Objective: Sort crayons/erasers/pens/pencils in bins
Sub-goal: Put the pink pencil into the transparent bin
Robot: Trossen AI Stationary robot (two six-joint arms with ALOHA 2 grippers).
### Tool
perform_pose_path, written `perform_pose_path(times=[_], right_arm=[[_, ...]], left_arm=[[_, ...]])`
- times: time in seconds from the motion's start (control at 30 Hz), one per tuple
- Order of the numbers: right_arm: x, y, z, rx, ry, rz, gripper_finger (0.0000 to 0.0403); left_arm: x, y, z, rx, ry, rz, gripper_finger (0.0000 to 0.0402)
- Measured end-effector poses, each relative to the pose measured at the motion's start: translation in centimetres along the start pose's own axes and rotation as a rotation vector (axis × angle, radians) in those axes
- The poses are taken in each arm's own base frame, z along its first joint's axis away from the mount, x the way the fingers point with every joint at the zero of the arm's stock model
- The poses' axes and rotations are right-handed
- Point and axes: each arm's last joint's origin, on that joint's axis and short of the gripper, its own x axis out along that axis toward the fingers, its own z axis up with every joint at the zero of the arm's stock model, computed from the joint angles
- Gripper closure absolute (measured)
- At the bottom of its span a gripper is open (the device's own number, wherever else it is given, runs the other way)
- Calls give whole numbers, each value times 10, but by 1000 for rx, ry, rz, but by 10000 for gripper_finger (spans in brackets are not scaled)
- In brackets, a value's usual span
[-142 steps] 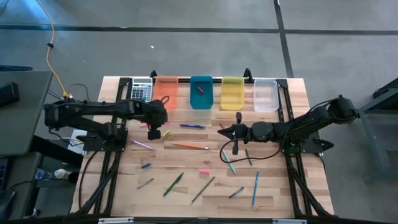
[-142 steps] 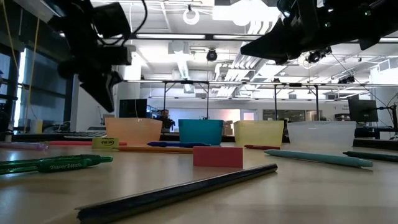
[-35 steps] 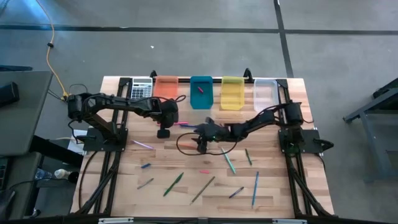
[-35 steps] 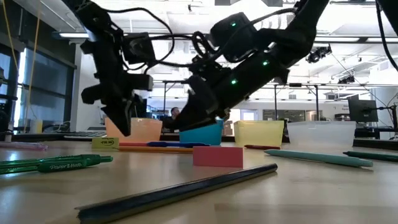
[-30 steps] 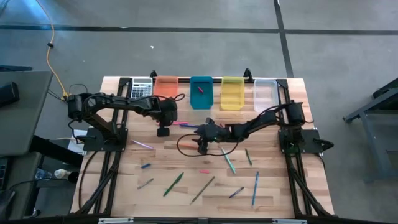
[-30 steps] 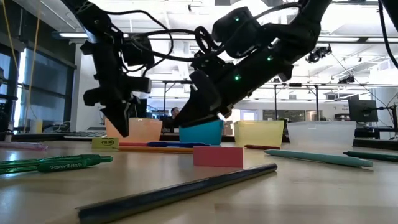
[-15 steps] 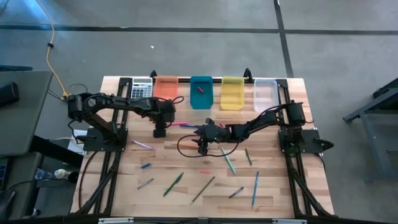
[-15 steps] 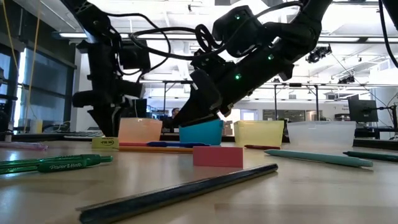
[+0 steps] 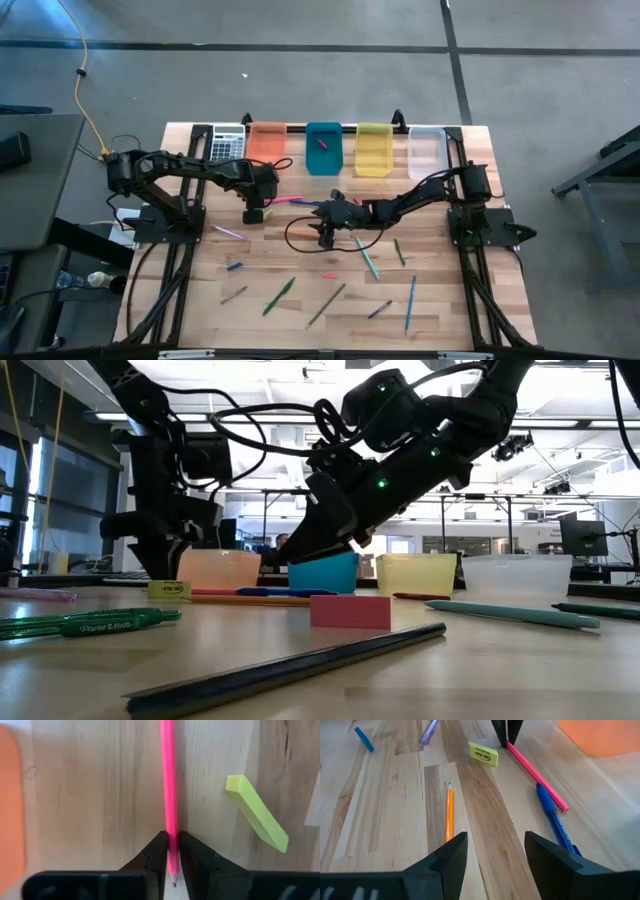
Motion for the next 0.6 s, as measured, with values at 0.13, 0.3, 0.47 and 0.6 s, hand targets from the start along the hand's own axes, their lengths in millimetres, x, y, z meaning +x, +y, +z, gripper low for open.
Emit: perform_pose_path(times=[0.13, 0.3, 0.47, 0.6], right_arm=[[0, -1, -2, -15, 24, -5, 214], [0, -3, -2, -5, 25, -11, 214], [2, -13, 1, 68, 10, -32, 214], [4, -21, 5, 136, -20, -47, 214]], left_arm=[[0, 0, 0, -61, -2, -6, 394], [5, -3, -3, -111, -37, 2, 396], [9, -3, -4, -162, -99, 21, 399], [3, -5, -3, -171, -155, 30, 400]])
